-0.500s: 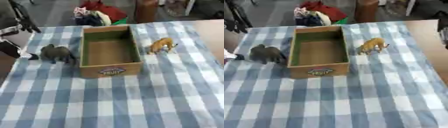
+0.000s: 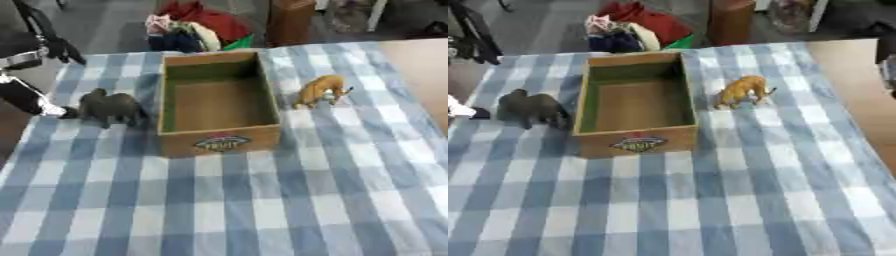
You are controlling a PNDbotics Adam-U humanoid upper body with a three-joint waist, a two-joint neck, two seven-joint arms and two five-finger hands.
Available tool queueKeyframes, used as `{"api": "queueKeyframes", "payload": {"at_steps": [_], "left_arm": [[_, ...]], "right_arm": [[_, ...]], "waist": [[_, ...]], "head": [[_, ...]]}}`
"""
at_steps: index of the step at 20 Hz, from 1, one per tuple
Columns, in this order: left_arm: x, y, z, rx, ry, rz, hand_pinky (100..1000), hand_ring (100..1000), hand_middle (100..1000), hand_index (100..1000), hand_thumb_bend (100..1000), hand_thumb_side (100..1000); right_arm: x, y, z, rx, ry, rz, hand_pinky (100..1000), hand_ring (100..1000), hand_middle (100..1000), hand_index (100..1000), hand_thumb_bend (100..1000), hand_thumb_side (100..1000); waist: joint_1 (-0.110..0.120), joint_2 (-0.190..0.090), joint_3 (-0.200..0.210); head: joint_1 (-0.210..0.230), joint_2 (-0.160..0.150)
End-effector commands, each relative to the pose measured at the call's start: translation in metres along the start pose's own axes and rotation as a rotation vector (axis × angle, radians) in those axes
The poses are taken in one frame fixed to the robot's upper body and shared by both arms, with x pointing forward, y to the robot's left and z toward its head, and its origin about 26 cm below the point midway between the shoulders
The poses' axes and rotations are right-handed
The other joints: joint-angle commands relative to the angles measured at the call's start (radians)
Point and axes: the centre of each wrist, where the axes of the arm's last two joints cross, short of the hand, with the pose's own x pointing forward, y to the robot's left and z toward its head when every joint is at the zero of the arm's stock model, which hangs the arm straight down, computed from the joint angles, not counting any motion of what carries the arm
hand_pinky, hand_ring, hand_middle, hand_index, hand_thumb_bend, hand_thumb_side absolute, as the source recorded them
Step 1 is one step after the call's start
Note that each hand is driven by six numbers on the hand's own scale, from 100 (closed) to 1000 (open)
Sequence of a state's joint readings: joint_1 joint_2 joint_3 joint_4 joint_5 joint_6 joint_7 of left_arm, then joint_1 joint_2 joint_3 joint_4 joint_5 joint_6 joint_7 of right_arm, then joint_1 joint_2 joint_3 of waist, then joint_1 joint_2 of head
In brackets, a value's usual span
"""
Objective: Pick up objects on the table and place them in the box.
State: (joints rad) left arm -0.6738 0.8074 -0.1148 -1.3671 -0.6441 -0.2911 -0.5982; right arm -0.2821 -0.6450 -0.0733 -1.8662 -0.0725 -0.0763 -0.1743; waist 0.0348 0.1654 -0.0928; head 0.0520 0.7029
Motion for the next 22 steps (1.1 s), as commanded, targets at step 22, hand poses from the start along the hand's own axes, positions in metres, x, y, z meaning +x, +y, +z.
{"api": "queueKeyframes", "payload": {"at_steps": [22], "left_arm": [[0.007,-0.019,-0.073,-0.197,0.001,-0.076,826,806,801,851,566,244]], "right_arm": [[0.004,-0.001,-0.005,0.008,-0.018,-0.007,680,739,735,898,240,154]], "waist": [[0.005,-0.015,-0.033]], "head": [[0.008,-0.006]]}}
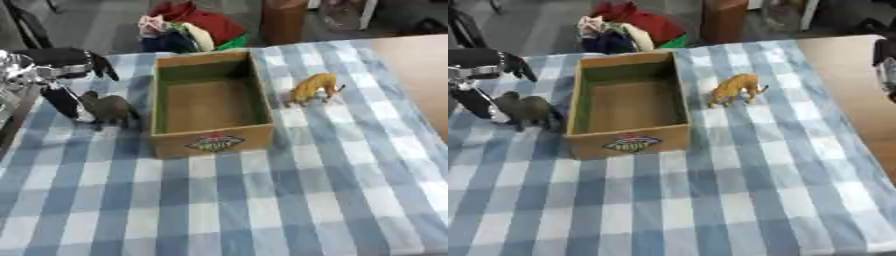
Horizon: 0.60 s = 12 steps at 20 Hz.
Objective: Pick up objects on the table and place them in the box.
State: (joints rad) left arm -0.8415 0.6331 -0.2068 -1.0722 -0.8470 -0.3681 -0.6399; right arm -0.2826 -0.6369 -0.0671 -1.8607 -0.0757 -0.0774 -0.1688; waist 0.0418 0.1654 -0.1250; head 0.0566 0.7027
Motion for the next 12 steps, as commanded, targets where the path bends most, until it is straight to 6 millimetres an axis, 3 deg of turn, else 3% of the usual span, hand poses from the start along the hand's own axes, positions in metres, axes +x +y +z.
{"api": "queueKeyframes", "payload": {"at_steps": [1,6,9,12], "left_arm": [[-0.007,0.006,0.0,-0.016,0.032,-0.02,825,805,799,850,568,243],[-0.016,-0.005,-0.005,-0.024,0.08,0.005,813,792,783,840,546,214],[-0.019,-0.012,-0.008,0.014,0.118,0.022,795,763,752,818,479,140],[-0.02,-0.019,-0.011,0.026,0.13,0.026,768,690,661,776,407,100]], "right_arm": [[0.006,-0.005,-0.006,0.001,-0.025,0.004,680,739,735,898,241,153],[0.005,-0.004,-0.006,0.0,-0.025,0.001,680,739,735,898,239,153],[0.005,-0.004,-0.006,0.002,-0.024,-0.002,680,739,735,898,238,153],[0.005,-0.003,-0.006,0.002,-0.025,-0.003,680,739,735,898,236,152]], "waist": [[-0.002,-0.015,-0.002],[0.0,-0.013,-0.007],[0.0,-0.011,-0.009],[0.0,-0.009,-0.014]], "head": [[0.004,-0.006],[0.004,-0.005],[0.004,-0.007],[0.004,-0.006]]}}
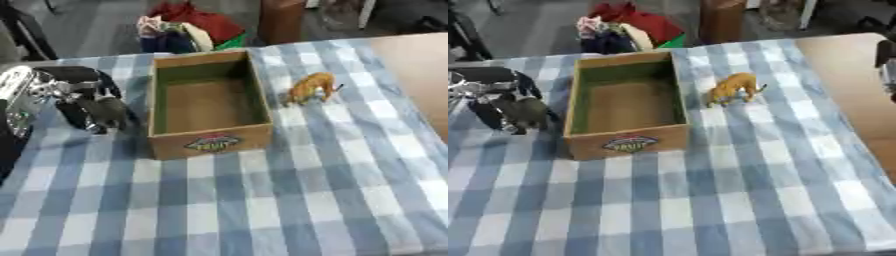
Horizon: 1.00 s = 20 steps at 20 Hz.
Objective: Pick up objects on the table and place them in the box.
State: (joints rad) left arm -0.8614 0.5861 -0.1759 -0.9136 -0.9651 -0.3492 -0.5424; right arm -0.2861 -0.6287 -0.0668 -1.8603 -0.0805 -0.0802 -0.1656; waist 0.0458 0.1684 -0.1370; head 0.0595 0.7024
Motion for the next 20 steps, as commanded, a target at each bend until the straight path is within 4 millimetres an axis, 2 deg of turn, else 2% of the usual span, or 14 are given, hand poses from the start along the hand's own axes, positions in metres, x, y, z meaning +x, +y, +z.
{"api": "queueKeyframes", "payload": {"at_steps": [1,3,5,7,10,14,20], "left_arm": [[-0.007,0.008,0.005,0.043,0.028,-0.01,760,658,623,760,389,100],[-0.007,0.007,0.003,0.035,0.024,-0.011,747,621,568,722,348,100],[-0.007,0.007,0.004,0.041,0.022,-0.008,733,576,492,658,270,100],[-0.007,0.01,0.005,0.058,0.02,-0.003,728,552,440,607,198,100],[-0.007,0.019,0.009,0.083,0.012,-0.005,727,543,394,563,141,100],[-0.006,0.039,0.018,0.112,-0.01,-0.021,732,542,381,552,112,104],[0.006,0.077,0.03,0.18,-0.055,-0.069,738,546,383,555,115,107]], "right_arm": [[0.005,-0.005,-0.005,0.003,-0.022,0.01,681,739,735,898,236,152],[0.005,-0.005,-0.005,0.003,-0.021,0.01,681,739,735,898,235,152],[0.005,-0.005,-0.006,0.003,-0.022,0.009,681,739,735,899,234,152],[0.005,-0.005,-0.006,0.005,-0.022,0.01,681,740,735,899,234,152],[0.005,-0.005,-0.006,0.006,-0.02,0.01,681,740,735,899,232,152],[0.004,-0.005,-0.005,0.011,-0.017,0.013,681,740,734,899,231,152],[0.003,-0.005,-0.005,0.021,-0.015,0.016,682,740,735,899,230,152]], "waist": [[-0.004,-0.011,-0.003],[-0.005,-0.01,-0.003],[-0.006,-0.009,-0.002],[-0.006,-0.01,0.0],[-0.006,-0.011,0.004],[-0.004,-0.017,0.007],[0.002,-0.026,0.002]], "head": [[0.001,-0.005],[0.002,-0.004],[0.002,-0.005],[0.002,-0.004],[0.001,-0.002],[-0.001,0.001],[-0.001,0.006]]}}
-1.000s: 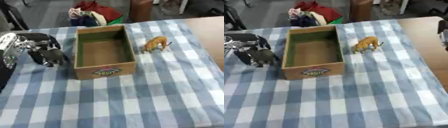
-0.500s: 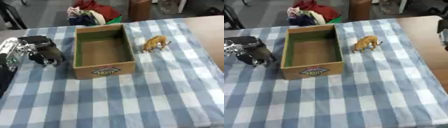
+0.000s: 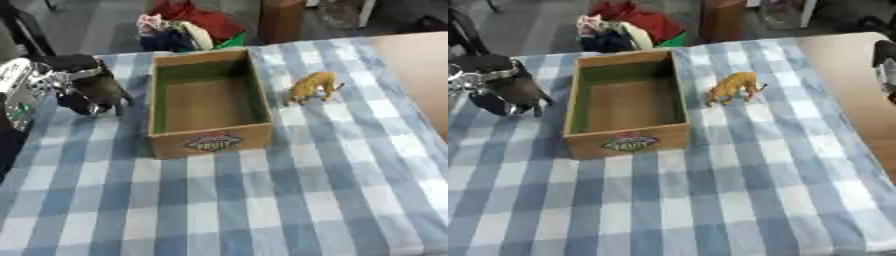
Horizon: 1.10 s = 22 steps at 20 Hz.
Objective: Pick up objects on the table and place them in the box.
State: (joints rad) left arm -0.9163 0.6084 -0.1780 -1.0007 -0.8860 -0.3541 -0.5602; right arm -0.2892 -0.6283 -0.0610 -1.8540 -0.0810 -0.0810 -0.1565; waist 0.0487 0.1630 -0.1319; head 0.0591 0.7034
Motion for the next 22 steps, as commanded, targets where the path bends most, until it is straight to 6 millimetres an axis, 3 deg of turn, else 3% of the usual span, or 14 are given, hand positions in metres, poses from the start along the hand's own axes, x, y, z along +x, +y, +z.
{"api": "queueKeyframes", "payload": {"at_steps": [1,5,11,22], "left_arm": [[0.0,0.038,0.013,0.073,-0.005,-0.057,738,546,383,555,115,107],[0.019,0.058,0.006,0.129,-0.056,-0.088,740,549,389,561,125,107],[0.051,0.072,-0.015,0.171,-0.137,-0.122,740,558,403,575,134,106],[0.088,0.051,-0.049,0.148,-0.223,-0.141,735,574,429,600,191,100]], "right_arm": [[0.005,-0.007,-0.004,0.01,-0.018,0.019,682,740,735,899,230,152],[0.006,-0.005,-0.006,0.024,-0.025,0.013,682,740,735,899,229,152],[0.01,-0.001,-0.011,0.046,-0.044,0.0,683,740,735,899,228,152],[0.015,0.004,-0.016,0.066,-0.068,-0.023,682,740,734,899,230,150]], "waist": [[0.0,-0.022,-0.005],[0.004,-0.025,-0.02],[0.007,-0.021,-0.061],[0.011,-0.002,-0.109]], "head": [[0.0,0.005],[0.007,0.002],[0.03,-0.008],[0.052,-0.024]]}}
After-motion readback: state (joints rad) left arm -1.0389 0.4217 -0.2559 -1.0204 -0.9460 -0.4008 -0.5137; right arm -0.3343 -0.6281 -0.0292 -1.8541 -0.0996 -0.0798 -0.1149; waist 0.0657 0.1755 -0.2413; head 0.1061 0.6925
